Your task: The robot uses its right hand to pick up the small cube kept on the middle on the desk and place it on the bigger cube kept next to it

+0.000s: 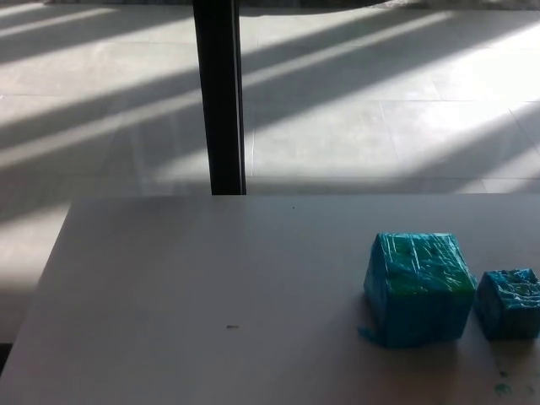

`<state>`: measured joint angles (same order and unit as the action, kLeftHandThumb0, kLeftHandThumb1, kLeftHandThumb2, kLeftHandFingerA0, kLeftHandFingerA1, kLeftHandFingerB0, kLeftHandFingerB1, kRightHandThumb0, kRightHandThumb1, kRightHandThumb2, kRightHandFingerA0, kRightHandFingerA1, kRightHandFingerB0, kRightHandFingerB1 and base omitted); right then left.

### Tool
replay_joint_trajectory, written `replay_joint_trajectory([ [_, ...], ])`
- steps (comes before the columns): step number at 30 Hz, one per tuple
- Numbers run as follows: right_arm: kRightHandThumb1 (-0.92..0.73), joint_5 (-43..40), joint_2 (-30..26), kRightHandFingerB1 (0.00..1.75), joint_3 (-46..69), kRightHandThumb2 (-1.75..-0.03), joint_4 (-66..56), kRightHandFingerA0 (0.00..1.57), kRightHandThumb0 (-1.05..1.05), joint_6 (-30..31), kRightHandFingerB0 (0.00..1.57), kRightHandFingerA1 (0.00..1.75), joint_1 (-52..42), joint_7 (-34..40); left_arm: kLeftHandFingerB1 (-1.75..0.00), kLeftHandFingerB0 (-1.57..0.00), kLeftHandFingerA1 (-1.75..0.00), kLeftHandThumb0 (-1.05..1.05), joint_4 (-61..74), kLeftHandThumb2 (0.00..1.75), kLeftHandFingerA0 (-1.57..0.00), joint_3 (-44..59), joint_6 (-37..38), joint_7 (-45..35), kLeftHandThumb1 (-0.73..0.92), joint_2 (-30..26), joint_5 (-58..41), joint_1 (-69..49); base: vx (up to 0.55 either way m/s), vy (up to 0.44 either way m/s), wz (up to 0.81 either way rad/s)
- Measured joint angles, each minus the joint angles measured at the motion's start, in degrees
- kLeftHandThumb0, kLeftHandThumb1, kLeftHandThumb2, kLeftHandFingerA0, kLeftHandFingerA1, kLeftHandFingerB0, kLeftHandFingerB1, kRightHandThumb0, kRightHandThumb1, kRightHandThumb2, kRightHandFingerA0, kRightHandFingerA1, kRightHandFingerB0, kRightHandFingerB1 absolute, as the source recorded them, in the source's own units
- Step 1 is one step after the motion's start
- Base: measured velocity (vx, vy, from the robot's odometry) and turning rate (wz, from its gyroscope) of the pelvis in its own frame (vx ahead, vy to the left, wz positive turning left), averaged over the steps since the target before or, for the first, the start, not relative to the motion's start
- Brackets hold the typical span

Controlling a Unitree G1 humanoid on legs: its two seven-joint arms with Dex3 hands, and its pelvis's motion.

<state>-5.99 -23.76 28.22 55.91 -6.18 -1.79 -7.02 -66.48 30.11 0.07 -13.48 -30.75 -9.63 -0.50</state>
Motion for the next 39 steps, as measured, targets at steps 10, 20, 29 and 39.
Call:
replay_joint_trajectory([
  [10, -0.79, -6.78, -0.64, 0.39, 12.12, -0.95, -0.21, 0.28, -0.62, 1.83, 0.12, 0.48, 1.31, -0.32, -0.55, -0.35, -0.69, -0.79, -1.24, 0.98, -0.55, 0.96, -0.66, -1.39, 0.58, -0.15, -1.62, -0.4, 0.0, 0.0, 0.0],
  [20, -0.78, -13.96, -7.39, 0.4, 24.49, -0.9, -7.42, 0.22, -0.62, 7.18, 0.16, 0.47, 7.51, 1.57, -0.53, -0.31, -0.66, -0.78, -1.27, 0.99, -0.51, 0.99, -0.79, -1.68, 0.58, -0.15, -2.67, -0.42, 0.0, 0.0, 0.0],
  [29, -0.69, -17.47, -9.34, 0.48, 21.94, -0.79, -24.95, 0.37, -0.84, 12.12, 0.3, 0.66, 13.57, 1.86, -0.53, -0.33, -0.67, -0.76, -1.27, 0.98, -0.52, 0.94, -1.0, -1.7, 0.57, -0.16, -2.94, -0.44, 0.0, 0.0, 0.0],
  [39, -0.91, -17.68, -7.52, 0.29, 7.32, -0.67, -43.76, 0.22, -0.67, 16.04, 0.2, 0.45, 15.91, 0.36, -0.43, -0.38, -0.59, -0.77, -1.32, 0.63, -0.54, 0.69, -1.0, -1.76, 0.74, -0.23, -2.93, -0.42, 0.0, 0.0, 0.0],
])
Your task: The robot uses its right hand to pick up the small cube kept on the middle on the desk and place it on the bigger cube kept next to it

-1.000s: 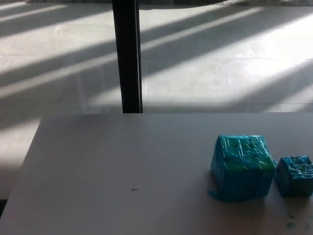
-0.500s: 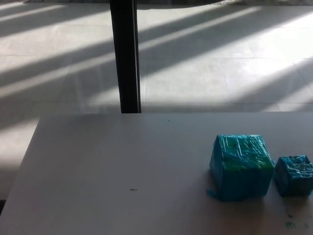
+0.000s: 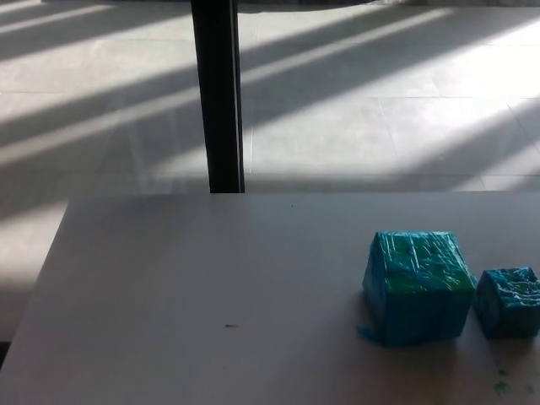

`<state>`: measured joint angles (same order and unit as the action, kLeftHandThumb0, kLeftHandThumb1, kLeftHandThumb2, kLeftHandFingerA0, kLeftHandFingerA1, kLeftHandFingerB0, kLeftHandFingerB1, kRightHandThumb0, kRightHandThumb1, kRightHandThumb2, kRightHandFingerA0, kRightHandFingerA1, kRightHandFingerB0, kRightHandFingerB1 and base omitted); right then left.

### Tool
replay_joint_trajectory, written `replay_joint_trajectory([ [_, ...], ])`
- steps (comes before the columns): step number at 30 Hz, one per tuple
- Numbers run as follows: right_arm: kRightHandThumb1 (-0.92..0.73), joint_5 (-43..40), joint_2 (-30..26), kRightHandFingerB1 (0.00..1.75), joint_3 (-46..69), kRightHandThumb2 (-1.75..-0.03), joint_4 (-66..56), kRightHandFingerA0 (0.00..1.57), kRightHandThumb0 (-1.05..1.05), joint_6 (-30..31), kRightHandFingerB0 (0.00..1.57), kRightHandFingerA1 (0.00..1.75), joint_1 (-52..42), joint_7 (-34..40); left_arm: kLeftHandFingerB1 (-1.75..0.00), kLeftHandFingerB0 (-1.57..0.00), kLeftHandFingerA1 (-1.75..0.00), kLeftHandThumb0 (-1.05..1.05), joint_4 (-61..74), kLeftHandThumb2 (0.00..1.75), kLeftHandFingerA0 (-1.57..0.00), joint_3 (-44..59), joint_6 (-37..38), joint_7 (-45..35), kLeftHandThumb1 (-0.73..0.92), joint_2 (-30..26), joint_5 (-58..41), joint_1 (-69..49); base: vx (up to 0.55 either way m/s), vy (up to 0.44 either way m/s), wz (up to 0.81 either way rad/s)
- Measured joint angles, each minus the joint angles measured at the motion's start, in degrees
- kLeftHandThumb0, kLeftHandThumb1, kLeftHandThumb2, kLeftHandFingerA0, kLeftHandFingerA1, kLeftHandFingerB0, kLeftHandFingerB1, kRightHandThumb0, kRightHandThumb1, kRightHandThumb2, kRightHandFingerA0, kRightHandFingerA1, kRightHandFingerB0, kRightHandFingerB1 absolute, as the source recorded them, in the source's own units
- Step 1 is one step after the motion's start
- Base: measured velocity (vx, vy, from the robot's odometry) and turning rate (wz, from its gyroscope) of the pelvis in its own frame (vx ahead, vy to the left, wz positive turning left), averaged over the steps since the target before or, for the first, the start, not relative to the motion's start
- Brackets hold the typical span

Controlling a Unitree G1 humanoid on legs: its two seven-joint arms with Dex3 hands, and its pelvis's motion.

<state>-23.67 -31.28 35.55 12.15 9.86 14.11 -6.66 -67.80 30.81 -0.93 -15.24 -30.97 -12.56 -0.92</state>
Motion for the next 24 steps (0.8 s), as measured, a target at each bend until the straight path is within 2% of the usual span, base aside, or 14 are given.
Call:
replay_joint_trajectory([
  [1, -0.9, 0.22, 0.0, 0.29, -2.26, -0.67, -1.56, 0.22, -0.67, 0.46, 0.2, 0.46, 0.17, -0.28, -0.53, -0.32, -0.66, -0.76, 0.01, 0.99, -0.52, -0.02, 0.0, 0.0, 0.57, -0.04, 0.0, 0.02, 0.0, 0.0, 0.0],
  [2, -0.89, 0.32, 0.0, 0.3, -3.13, -0.67, -2.01, 0.23, -0.68, 0.56, 0.2, 0.46, 0.24, -0.4, -0.42, -0.38, -0.58, -0.77, 0.01, 0.62, -0.54, -0.02, 0.0, 0.0, 0.74, -0.05, 0.0, 0.03, 0.0, 0.0, 0.0],
  [4, -0.87, 1.25, -0.01, 0.3, -7.86, -0.66, -3.64, 0.25, -0.69, 1.13, 0.21, 0.48, 0.38, -1.15, -0.42, -0.38, -0.57, -0.77, -0.04, 0.61, -0.53, -0.05, 0.0, 0.0, 0.73, -0.06, 0.0, 0.06, 0.0, 0.0, 0.0],
  [5, -0.87, 1.66, -0.02, 0.31, -9.64, -0.66, -3.83, 0.28, -0.69, 1.34, 0.23, 0.46, 0.51, -1.49, -0.53, -0.3, -0.66, -0.76, -0.04, 1.0, -0.51, -0.07, 0.0, 0.0, 0.58, -0.08, 0.0, 0.04, 0.0, 0.0, 0.0],
  [6, -0.86, 2.28, -0.02, 0.3, -12.08, -0.66, -3.81, 0.31, -0.73, 1.52, 0.24, 0.45, 0.73, -1.97, -0.42, -0.38, -0.58, -0.77, -0.03, 0.62, -0.55, -0.1, 0.0, 0.0, 0.73, -0.14, 0.0, -0.02, 0.0, 0.0, 0.0],
  [9, -0.85, 4.54, -0.28, 0.3, -18.15, -0.66, -2.68, 0.29, -0.71, 1.67, 0.24, 0.47, 1.34, -3.38, -0.42, -0.38, -0.57, -0.76, -0.02, 0.61, -0.54, -0.18, -0.03, 0.0, 0.73, -0.55, -0.01, -0.05, 0.0, 0.0, 0.0],
  [11, -0.85, 6.12, -0.47, 0.3, -21.32, -0.66, -1.29, 0.3, -0.72, 1.66, 0.23, 0.46, 1.4, -4.34, -0.52, -0.27, -0.64, -0.77, -0.12, 1.01, -0.48, -0.18, -0.29, 0.0, 0.59, -0.93, -0.03, 0.04, 0.0, 0.0, 0.0],
  [12, -0.86, 6.9, -0.58, 0.3, -22.82, -0.66, -0.57, 0.3, -0.72, 1.65, 0.24, 0.45, 1.43, -4.89, -0.41, -0.35, -0.56, -0.78, -0.21, 0.63, -0.53, -0.2, -0.31, -0.02, 0.77, -1.06, -0.03, 0.05, 0.0, 0.0, 0.0],
  [13, -0.85, 7.83, -0.91, 0.31, -24.57, -0.66, 0.13, 0.3, -0.73, 1.66, 0.24, 0.48, 1.47, -5.49, -0.53, -0.3, -0.64, -0.84, -0.38, 1.03, -0.49, -0.28, -0.31, -0.11, 0.65, -1.15, -0.03, 0.09, 0.0, 0.0, 0.0],
  [14, -0.85, 8.44, -1.1, 0.31, -25.78, -0.66, 0.48, 0.3, -0.73, 1.67, 0.24, 0.48, 1.47, -5.94, -0.53, -0.3, -0.64, -0.84, -0.5, 1.03, -0.49, -0.34, -0.31, -0.15, 0.65, -1.17, -0.03, 0.13, 0.0, 0.0, 0.0],
  [17, -0.83, 10.01, -1.56, 0.31, -28.57, -0.65, 0.9, 0.28, -0.71, 1.84, 0.25, 0.48, 1.53, -7.65, -0.55, -0.32, -0.68, -0.82, -0.5, 1.02, -0.51, -0.29, -0.33, -0.2, 0.62, -1.18, -0.12, 0.15, 0.0, 0.0, 0.0],
  [20, -0.81, 11.18, -1.78, 0.31, -30.47, -0.65, 1.37, 0.24, -0.66, 2.07, 0.24, 0.43, 1.88, -8.95, -0.42, -0.37, -0.56, -0.78, -0.32, 0.63, -0.53, -0.09, -0.33, -0.3, 0.78, -1.18, -0.32, 0.08, 0.0, 0.0, 0.0],
  [21, -0.78, 11.65, -1.8, 0.29, -31.06, -0.63, 1.93, 0.24, -0.68, 2.1, 0.22, 0.41, 2.13, -9.42, -0.53, -0.32, -0.65, -0.77, -0.28, 1.02, -0.51, -0.09, -0.33, -0.36, 0.6, -1.18, -0.35, 0.04, 0.0, 0.0, 0.0],
  [24, -0.78, 13.33, -2.42, 0.27, -33.47, -0.63, 4.42, 0.2, -0.68, 2.16, 0.19, 0.37, 3.36, -10.63, -0.54, -0.34, -0.66, -0.82, -0.63, 1.01, -0.53, -0.25, -0.33, -0.36, 0.62, -1.19, -0.35, 0.08, 0.0, 0.0, 0.0],
])
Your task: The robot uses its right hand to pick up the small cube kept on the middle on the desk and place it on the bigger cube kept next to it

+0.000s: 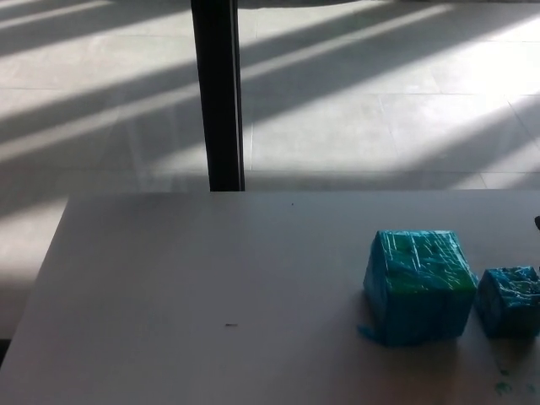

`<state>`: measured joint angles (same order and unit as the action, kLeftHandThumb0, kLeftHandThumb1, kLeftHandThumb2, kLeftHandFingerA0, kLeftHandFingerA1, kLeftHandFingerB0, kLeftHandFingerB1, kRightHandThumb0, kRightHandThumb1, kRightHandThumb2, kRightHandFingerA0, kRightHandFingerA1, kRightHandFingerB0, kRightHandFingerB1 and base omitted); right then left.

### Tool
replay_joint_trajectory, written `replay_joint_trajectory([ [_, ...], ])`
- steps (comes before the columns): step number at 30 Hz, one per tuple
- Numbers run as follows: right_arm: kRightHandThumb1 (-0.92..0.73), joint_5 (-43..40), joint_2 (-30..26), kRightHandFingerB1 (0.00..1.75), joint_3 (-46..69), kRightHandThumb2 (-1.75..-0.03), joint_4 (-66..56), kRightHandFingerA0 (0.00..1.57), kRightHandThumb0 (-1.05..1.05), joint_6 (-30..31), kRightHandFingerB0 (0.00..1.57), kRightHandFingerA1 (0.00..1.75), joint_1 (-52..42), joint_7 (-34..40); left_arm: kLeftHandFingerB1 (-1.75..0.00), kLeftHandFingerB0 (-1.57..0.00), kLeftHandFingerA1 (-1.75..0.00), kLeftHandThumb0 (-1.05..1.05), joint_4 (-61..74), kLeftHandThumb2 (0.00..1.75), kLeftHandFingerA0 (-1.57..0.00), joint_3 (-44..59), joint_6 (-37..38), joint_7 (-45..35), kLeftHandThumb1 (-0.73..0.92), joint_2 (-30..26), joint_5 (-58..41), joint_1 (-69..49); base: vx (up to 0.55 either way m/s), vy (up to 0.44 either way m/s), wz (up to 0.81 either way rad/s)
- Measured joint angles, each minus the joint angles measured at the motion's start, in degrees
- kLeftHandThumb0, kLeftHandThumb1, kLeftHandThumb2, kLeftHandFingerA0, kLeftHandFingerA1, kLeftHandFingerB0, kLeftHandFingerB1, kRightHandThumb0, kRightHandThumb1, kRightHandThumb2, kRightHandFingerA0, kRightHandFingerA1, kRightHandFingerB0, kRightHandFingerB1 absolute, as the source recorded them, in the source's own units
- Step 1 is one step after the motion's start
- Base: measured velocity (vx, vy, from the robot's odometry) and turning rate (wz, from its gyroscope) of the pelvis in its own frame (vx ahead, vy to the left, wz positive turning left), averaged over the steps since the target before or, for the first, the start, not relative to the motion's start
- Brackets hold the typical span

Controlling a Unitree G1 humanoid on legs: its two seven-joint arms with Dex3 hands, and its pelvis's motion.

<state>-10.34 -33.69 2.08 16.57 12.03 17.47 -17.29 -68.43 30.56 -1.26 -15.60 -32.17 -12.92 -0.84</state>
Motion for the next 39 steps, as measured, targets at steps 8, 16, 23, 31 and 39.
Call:
replay_joint_trajectory([
  [8, -0.63, 6.27, -2.38, 0.32, -7.51, -1.02, 5.37, 0.0, -0.84, -0.01, 0.05, 0.21, 6.3, -1.41, -0.54, -0.33, -0.67, -0.84, -0.09, 1.02, -0.53, -0.36, 0.0, -0.13, 0.62, 0.01, 0.0, 0.24, 0.0, 0.0, 0.0],
  [16, -0.63, 12.23, -3.89, 0.31, -10.7, -0.98, 6.64, 0.0, -0.9, -0.91, 0.14, 0.13, 11.11, -1.41, -0.43, -0.38, -0.58, -0.83, -0.03, 0.63, -0.56, -0.64, 0.0, -0.13, 0.77, 0.0, 0.0, 0.47, 0.0, 0.0, 0.0],
  [23, -0.65, 15.01, -3.96, 0.26, -10.58, -0.99, 5.8, 0.0, -0.97, -3.54, 0.08, 0.06, 11.46, -1.43, -0.41, -0.38, -0.59, -0.82, 0.04, 0.63, -0.55, -1.07, 0.01, -0.19, 0.78, 0.0, 0.01, 0.4, 0.0, 0.0, 0.0],
  [31, -0.62, 19.15, -4.0, 0.13, -14.28, -0.97, 5.16, 0.0, -1.04, -3.57, 0.03, 0.01, 12.37, -3.04, -0.41, -0.37, -0.57, -0.8, -0.02, 0.63, -0.53, -1.65, 0.01, -0.21, 0.79, -0.11, 0.05, 0.51, 0.0, 0.0, 0.0],
  [39, -0.57, 22.78, -2.07, 0.11, -19.32, -0.91, 10.82, 0.0, -0.96, -2.87, 0.0, 0.07, 15.73, -4.94, -0.41, -0.4, -0.59, -0.81, 0.04, 0.63, -0.57, -1.91, 0.0, -0.13, 0.78, -0.52, 0.03, 0.71, 0.0, 0.0, 0.0],
])
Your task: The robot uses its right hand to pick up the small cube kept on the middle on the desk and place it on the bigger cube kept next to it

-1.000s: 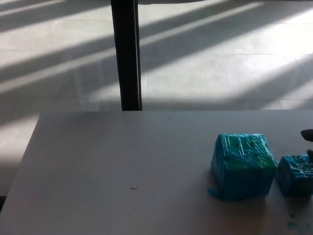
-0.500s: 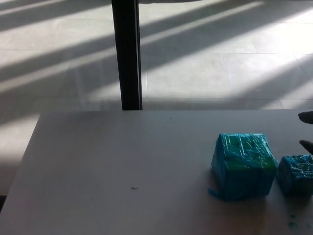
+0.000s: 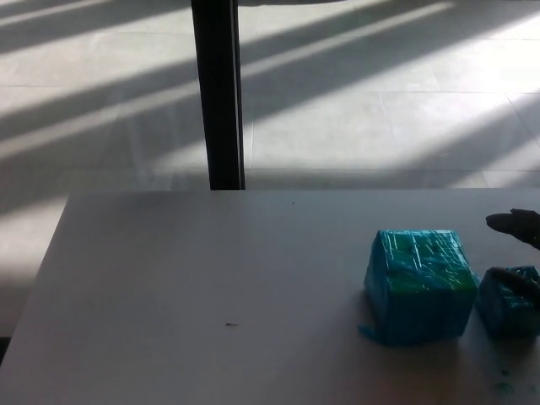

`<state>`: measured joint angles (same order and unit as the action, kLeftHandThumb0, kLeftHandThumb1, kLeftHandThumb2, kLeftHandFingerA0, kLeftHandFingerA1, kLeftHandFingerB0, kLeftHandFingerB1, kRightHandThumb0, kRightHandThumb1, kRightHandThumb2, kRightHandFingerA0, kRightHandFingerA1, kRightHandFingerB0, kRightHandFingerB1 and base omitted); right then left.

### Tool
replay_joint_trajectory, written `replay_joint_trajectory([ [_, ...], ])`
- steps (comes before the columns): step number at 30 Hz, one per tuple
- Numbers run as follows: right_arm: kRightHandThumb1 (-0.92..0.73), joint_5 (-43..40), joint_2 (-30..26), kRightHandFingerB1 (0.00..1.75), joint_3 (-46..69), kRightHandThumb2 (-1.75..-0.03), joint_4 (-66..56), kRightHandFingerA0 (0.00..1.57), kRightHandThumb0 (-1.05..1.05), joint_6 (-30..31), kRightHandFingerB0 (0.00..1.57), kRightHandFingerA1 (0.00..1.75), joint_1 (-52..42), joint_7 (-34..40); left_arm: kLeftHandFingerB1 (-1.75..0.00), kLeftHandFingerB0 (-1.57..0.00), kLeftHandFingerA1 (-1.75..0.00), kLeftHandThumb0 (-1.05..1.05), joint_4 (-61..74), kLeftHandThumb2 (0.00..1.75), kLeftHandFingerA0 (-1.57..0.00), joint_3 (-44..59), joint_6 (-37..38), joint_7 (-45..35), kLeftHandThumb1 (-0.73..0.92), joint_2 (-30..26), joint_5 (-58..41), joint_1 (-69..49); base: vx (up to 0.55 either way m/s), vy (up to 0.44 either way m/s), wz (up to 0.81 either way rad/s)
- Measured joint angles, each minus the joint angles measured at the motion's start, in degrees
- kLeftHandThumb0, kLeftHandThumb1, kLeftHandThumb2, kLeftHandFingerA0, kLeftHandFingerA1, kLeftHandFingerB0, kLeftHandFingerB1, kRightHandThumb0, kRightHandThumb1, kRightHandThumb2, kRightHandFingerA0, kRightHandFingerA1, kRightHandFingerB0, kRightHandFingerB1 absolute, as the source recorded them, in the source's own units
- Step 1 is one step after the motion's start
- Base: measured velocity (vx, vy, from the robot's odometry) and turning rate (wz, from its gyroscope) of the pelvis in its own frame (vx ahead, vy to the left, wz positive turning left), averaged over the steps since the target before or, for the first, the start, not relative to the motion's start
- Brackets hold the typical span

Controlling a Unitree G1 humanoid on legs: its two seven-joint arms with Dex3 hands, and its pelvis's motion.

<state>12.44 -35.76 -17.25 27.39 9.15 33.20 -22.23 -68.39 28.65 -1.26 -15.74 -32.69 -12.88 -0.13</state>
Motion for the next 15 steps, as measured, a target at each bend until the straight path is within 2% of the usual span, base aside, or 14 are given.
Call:
replay_joint_trajectory([
  [4, -0.56, 1.88, 1.71, 0.11, -2.12, -0.9, 6.97, 0.0, -0.95, -0.21, 0.0, 0.08, 2.57, -0.04, -0.41, -0.39, -0.57, -0.81, 0.05, 0.64, -0.56, -0.54, 0.02, -0.06, 0.78, -0.09, 0.12, -0.09, 0.0, 0.0, 0.0],
  [5, -0.59, 2.45, 2.21, 0.11, -2.5, -0.89, 9.17, 0.0, -1.0, -0.4, 0.13, 0.02, 3.33, -0.02, -0.41, -0.41, -0.57, -0.81, 0.05, 0.63, -0.57, -0.72, 0.02, -0.06, 0.77, -0.15, 0.17, -0.08, 0.0, 0.0, 0.0],
  [10, -0.56, 4.04, 3.69, 0.17, -2.74, -0.85, 16.31, 0.0, -0.96, -1.94, 0.06, 0.01, 5.43, 0.58, -0.41, -0.42, -0.58, -0.81, -0.29, 0.63, -0.58, -0.8, 0.01, -0.06, 0.76, -0.63, 0.2, 0.23, 0.0, 0.0, 0.0],
  [15, -0.51, 5.46, 4.25, 0.21, -2.95, -0.8, 19.56, 0.0, -0.85, -3.84, 0.09, 0.0, 6.4, 1.25, -0.41, -0.42, -0.59, -0.81, -0.42, 0.63, -0.58, -0.85, 0.01, -0.07, 0.77, -1.04, 0.2, 0.6, 0.0, 0.0, 0.0],
])
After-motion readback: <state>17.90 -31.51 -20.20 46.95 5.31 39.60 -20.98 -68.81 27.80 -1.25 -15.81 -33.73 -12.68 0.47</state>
